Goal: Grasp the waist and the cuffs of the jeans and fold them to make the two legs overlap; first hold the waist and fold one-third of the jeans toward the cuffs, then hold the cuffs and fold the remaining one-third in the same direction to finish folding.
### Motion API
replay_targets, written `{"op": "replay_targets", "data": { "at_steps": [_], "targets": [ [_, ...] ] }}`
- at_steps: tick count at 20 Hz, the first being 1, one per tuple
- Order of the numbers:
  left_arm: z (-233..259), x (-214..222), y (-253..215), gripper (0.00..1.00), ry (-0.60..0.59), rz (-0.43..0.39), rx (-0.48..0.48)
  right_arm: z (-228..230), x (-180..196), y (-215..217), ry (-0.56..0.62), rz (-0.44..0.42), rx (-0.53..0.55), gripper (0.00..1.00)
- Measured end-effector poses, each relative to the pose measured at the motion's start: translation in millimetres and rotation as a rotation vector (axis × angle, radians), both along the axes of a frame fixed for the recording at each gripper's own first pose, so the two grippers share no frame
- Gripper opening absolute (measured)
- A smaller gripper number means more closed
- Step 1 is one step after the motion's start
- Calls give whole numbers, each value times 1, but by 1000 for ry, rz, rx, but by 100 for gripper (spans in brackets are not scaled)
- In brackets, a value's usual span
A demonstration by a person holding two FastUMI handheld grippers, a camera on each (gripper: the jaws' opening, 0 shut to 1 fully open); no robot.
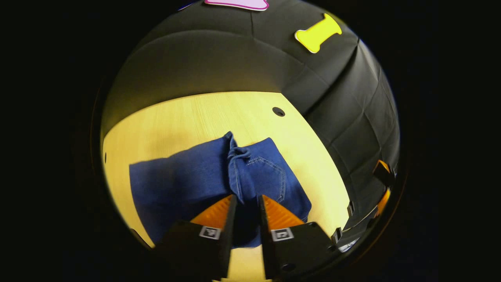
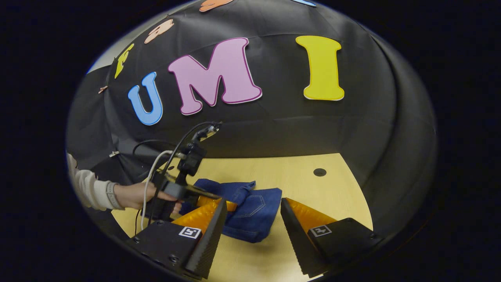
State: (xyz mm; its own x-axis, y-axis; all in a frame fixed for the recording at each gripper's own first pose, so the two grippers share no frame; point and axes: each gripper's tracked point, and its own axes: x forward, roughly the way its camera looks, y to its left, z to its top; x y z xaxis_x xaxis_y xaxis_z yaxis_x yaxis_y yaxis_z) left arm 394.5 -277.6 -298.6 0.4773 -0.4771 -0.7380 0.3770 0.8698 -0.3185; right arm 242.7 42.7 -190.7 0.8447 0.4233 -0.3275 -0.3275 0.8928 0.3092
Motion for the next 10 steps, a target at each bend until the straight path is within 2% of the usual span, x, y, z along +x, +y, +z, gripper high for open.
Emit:
{"op": "replay_targets", "data": {
  "at_steps": [3,5,7,8,10],
  "targets": [
    [8,-14,3,61,-79,21,11,5,17,-6,-24,-5,24,85],
    [30,-26,10,72,-184,34,36,10,22,-12,-54,-13,13,85],
    [58,-42,16,74,-288,54,49,19,20,-15,-93,-20,-7,85],
    [71,-51,18,69,-337,69,48,25,16,-15,-115,-23,-14,86],
    [101,-72,24,72,-422,116,44,44,5,-15,-166,-37,-27,86]
  ]
}}
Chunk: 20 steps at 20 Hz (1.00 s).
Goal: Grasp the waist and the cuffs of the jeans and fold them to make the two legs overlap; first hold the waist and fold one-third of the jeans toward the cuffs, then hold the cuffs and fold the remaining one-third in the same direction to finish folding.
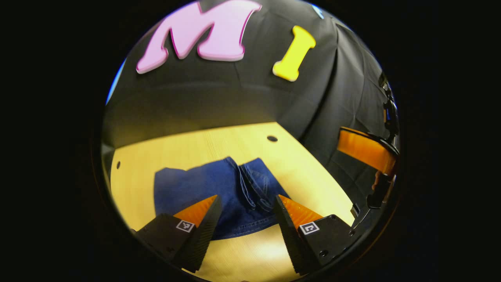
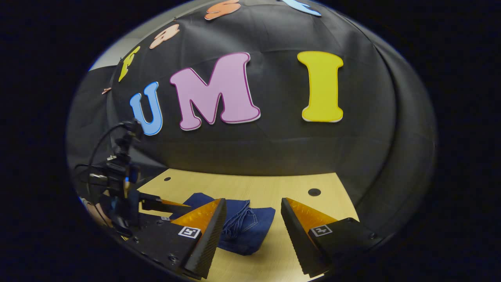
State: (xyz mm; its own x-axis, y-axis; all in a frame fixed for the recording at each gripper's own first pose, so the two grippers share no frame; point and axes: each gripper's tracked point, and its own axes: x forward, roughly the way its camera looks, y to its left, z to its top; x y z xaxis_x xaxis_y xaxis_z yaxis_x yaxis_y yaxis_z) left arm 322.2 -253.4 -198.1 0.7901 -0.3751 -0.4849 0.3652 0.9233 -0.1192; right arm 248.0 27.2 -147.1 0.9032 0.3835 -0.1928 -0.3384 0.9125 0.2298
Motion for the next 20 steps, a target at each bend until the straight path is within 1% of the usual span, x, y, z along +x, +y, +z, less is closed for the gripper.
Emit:
{"op": "replay_targets", "data": {
  "at_steps": [1,2,4,7,9,11,14,16,18,19,20],
  "targets": [
    [15,-12,2,80,-36,24,-13,9,-11,0,-24,-7,-9,87],
    [28,-27,1,80,-74,43,-28,20,-24,-1,-52,-23,-19,90],
    [57,-57,6,81,-157,76,-49,45,-52,-4,-109,-45,-36,92],
    [104,-111,17,82,-289,114,-48,83,-101,-11,-170,-100,-60,95],
    [134,-153,27,82,-355,133,-37,101,-135,-10,-187,-109,-62,95],
    [167,-189,36,82,-438,163,-48,120,-168,-7,-211,-96,-64,95],
    [182,-240,38,82,-467,186,-100,140,-207,-5,-232,-79,-47,95],
    [188,-269,42,81,-491,209,-112,153,-229,-5,-254,-66,-49,95],
    [180,-290,48,81,-500,233,-89,160,-246,-8,-273,-61,-71,95],
    [178,-299,52,81,-503,246,-74,163,-251,-10,-280,-66,-74,92],
    [178,-309,56,81,-501,259,-62,166,-256,-10,-282,-64,-68,95]
  ]
}}
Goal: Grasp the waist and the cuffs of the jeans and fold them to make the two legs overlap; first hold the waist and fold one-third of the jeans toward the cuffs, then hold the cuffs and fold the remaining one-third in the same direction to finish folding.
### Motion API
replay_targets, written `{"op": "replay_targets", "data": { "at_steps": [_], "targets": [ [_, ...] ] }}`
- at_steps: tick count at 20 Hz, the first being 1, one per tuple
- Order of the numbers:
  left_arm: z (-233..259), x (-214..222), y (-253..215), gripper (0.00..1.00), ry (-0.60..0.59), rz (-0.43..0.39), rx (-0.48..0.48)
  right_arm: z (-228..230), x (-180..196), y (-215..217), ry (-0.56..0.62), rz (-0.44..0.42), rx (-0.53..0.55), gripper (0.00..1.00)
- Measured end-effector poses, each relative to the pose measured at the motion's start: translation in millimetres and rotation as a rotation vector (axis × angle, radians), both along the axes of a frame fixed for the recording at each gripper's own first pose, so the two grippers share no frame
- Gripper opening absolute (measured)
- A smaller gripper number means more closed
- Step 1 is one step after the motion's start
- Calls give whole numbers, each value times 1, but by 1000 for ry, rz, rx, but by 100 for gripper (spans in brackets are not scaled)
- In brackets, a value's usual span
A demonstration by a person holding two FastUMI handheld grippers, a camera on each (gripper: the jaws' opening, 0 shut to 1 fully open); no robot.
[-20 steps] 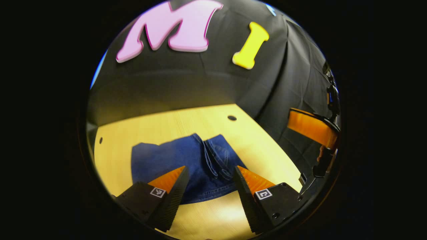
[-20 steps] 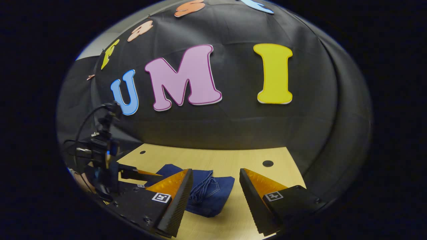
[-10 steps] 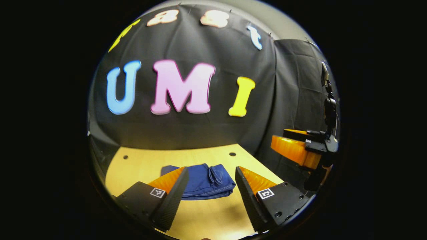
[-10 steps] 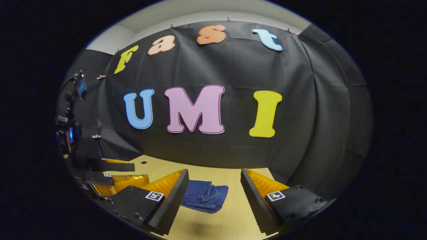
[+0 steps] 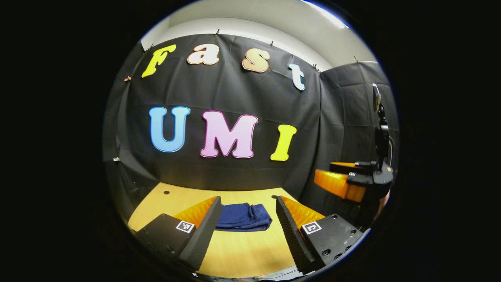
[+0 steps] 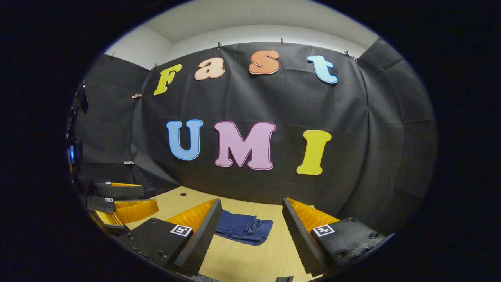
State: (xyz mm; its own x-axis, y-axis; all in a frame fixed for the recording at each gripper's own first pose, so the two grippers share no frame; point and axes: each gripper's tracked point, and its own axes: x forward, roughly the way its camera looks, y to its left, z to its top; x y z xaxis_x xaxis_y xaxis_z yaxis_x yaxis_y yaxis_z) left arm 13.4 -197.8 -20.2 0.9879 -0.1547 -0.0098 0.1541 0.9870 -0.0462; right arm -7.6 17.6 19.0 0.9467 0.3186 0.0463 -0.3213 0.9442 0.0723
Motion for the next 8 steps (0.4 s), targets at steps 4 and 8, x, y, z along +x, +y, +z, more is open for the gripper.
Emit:
{"op": "replay_targets", "data": {
  "at_steps": [4,8],
  "targets": [
    [7,-20,21,77,7,81,-18,12,-3,8,-25,13,32,95],
    [23,-31,44,81,-4,175,-17,18,12,15,-13,27,34,95]
  ]
}}
